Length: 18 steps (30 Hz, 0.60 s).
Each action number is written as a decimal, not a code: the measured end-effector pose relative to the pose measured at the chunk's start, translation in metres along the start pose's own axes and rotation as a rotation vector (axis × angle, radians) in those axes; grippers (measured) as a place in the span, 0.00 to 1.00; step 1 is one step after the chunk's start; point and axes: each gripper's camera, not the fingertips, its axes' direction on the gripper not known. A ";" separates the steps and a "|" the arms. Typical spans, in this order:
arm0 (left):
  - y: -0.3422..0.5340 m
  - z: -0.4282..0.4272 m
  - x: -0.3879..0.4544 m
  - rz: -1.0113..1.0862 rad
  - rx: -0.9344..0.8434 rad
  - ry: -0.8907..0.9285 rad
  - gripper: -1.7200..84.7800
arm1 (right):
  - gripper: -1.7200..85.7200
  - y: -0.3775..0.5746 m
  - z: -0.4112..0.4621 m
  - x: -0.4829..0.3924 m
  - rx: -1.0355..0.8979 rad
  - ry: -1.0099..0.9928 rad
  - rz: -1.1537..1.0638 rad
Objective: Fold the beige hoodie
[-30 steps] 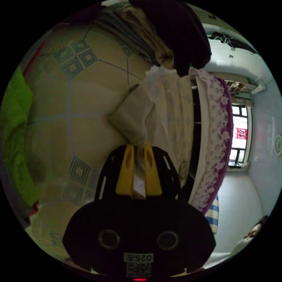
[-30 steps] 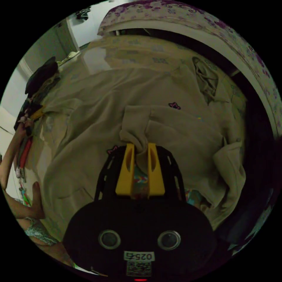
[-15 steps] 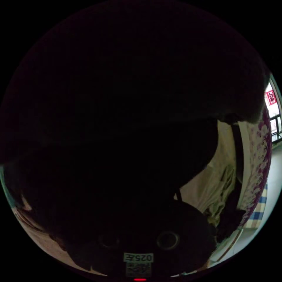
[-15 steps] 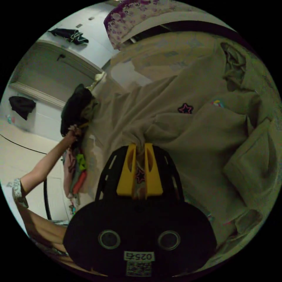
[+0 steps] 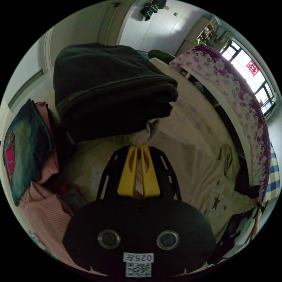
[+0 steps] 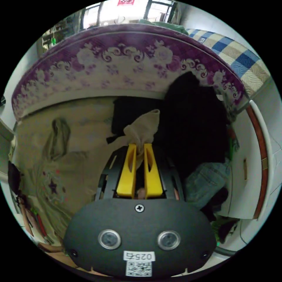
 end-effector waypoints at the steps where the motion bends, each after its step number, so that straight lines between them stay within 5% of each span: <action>1: 0.002 0.001 -0.002 -0.005 -0.004 -0.006 0.00 | 0.07 0.001 0.006 0.006 -0.011 -0.013 0.011; 4: 0.011 0.003 -0.008 -0.036 -0.027 -0.031 0.00 | 0.07 0.012 0.029 0.026 0.020 -0.144 0.151; 8: 0.034 -0.017 -0.026 -0.191 -0.020 0.144 0.00 | 0.07 0.049 0.031 0.015 0.334 -0.666 0.343; 14: 0.103 -0.085 -0.008 -0.224 0.218 0.319 0.00 | 0.08 0.128 0.035 -0.158 0.459 -1.243 -0.119; 18: 0.167 -0.123 0.061 0.013 0.386 0.199 0.00 | 0.18 0.179 0.132 -0.291 -0.089 -1.291 -0.286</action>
